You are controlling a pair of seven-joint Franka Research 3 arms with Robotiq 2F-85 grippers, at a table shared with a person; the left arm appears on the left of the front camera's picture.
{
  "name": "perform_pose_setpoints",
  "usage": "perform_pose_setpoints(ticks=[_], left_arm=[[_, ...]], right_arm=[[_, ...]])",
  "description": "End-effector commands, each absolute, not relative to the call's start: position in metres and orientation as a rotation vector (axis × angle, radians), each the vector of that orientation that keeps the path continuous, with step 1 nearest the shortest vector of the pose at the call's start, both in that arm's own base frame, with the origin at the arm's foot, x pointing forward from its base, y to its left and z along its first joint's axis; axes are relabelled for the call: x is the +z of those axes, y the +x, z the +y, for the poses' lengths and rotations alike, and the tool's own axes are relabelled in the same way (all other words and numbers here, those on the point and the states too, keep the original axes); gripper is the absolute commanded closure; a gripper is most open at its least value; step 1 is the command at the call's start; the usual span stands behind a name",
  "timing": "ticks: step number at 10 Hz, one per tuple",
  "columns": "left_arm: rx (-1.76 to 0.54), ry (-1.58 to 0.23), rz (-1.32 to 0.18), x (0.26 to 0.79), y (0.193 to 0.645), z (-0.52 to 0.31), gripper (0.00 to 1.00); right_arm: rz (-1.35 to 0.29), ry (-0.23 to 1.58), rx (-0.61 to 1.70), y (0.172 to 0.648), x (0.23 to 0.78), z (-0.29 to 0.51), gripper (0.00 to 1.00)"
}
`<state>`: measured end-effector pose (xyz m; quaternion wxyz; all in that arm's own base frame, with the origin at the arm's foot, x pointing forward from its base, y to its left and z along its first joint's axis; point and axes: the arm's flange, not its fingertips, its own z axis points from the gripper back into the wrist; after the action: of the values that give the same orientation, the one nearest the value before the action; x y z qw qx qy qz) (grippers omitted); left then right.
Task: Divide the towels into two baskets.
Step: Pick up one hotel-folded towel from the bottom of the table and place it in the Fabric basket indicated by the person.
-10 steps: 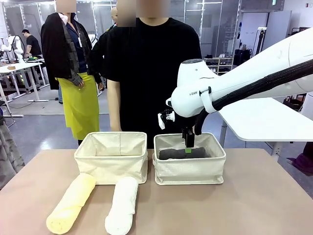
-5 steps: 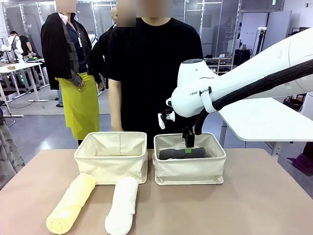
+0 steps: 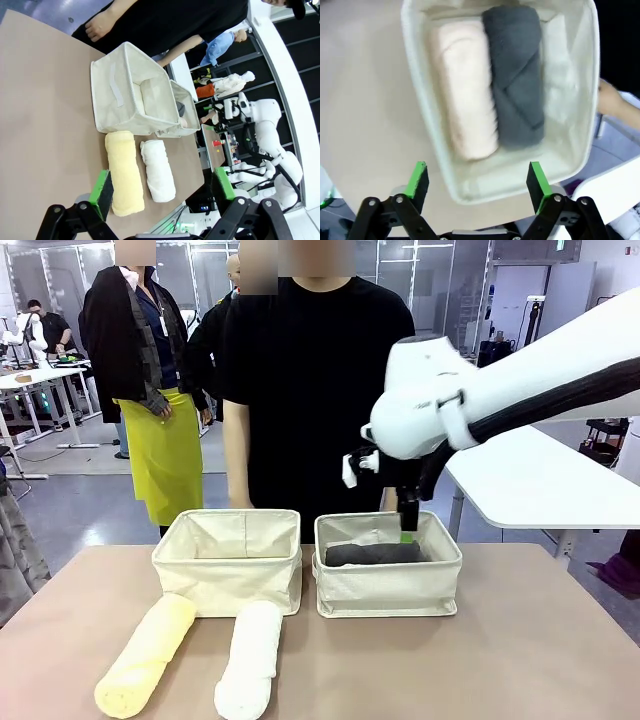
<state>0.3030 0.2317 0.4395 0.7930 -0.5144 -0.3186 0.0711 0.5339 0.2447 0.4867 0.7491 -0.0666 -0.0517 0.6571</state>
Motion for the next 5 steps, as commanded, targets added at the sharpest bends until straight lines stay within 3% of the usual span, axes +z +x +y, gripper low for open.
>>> perform_pose_setpoints(ticks=[1, 5], left_arm=[[0.148, -1.126, -0.702, 0.442, 0.303, 0.234, 0.0], [0.148, -1.126, -0.702, 0.442, 0.303, 0.234, 0.0]], right_arm=[[-0.133, 0.021, 1.289, 0.47, 0.506, 0.2, 0.02], [-0.333, 0.571, 0.825, 0.418, 0.516, 0.034, 0.02]])
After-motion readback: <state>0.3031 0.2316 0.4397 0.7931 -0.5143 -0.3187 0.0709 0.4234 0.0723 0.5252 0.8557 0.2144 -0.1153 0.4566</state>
